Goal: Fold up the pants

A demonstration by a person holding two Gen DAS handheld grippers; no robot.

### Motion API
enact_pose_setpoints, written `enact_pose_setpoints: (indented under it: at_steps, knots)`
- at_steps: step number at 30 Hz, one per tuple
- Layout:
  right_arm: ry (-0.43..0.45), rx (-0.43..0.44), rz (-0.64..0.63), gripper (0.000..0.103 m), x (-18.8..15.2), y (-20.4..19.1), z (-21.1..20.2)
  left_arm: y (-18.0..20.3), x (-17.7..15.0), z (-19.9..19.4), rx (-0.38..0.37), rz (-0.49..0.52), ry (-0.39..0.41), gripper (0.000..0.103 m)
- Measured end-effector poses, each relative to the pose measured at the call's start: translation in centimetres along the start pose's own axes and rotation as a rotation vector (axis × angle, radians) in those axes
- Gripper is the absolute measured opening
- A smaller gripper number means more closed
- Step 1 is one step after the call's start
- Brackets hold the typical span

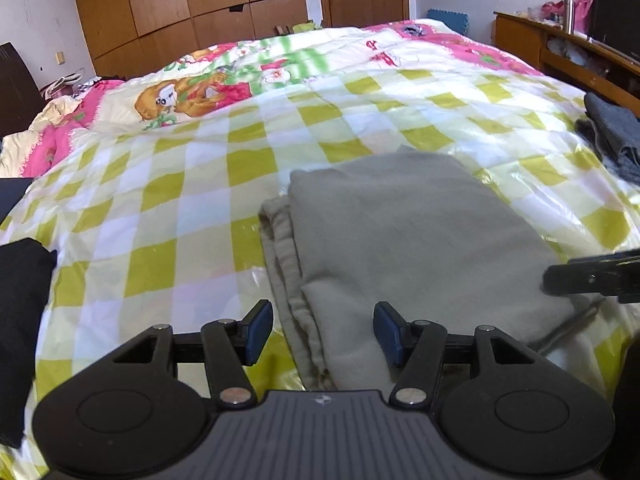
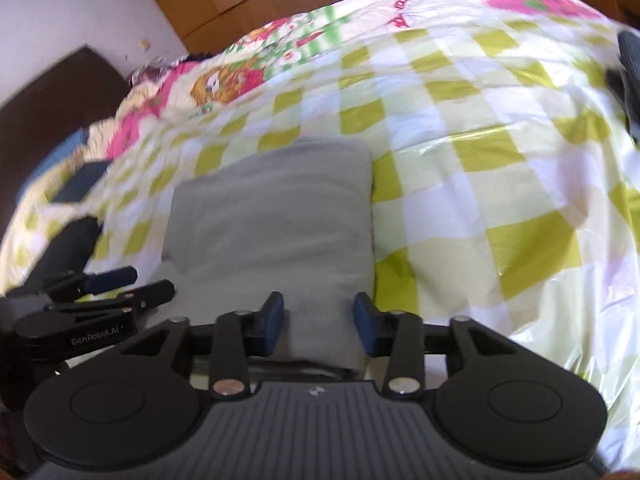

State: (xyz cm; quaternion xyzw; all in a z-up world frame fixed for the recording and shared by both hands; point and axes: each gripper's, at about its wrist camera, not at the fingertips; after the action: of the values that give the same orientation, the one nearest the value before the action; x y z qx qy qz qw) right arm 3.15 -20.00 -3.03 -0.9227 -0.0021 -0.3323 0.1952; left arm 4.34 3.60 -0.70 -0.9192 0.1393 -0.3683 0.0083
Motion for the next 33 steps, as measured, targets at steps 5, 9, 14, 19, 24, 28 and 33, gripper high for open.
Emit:
enact_pose_setpoints:
  at_steps: [5,9,14,19,24,28,33]
  knots:
    - [-0.01,-0.027,-0.021,0.043,-0.3,-0.5,-0.6,0.0,-0.6,-0.2,-0.014,-0.025,-0.008,0.069]
    - [-0.021,-0.045,-0.002,0.044,-1.0,-0.5,-1.1,0.0,-0.8,-0.7,-0.017,-0.036,-0.001,0.069]
    - [-0.022,-0.053,0.007,0.045,-1.7,-0.7,-1.7,0.0,-1.4,-1.6,-0.019,-0.036,0.015,0.069]
    - [-0.022,-0.044,0.011,0.051,-2.1,-1.0,-1.9,-0.2,-1.8,-2.1,-0.02,-0.042,0.018,0.069]
    - [-0.01,-0.038,0.025,0.051,-2.2,-0.9,-2.1,-0.3,-2.1,-2.6,-0.014,-0.046,0.019,0.069]
    - [0.009,-0.029,0.034,0.051,-2.3,-0.8,-2.5,-0.2,-2.3,-3.3,-0.017,-0.047,0.033,0.07]
    - [-0.012,-0.037,0.042,0.051,-2.6,-0.6,-2.0,-0.1,-3.0,-2.7,-0.019,-0.043,0.002,0.07]
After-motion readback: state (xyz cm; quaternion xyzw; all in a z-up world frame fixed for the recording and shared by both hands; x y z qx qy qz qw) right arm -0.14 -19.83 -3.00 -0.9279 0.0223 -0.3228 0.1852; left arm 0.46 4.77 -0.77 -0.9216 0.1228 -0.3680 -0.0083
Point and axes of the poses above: each gripper's, at about its wrist camera, not at the fingertips, and z roughly the way its jaws point, y to its right, x to its top, and after that the axes turned 2 degrees about x, right-handed
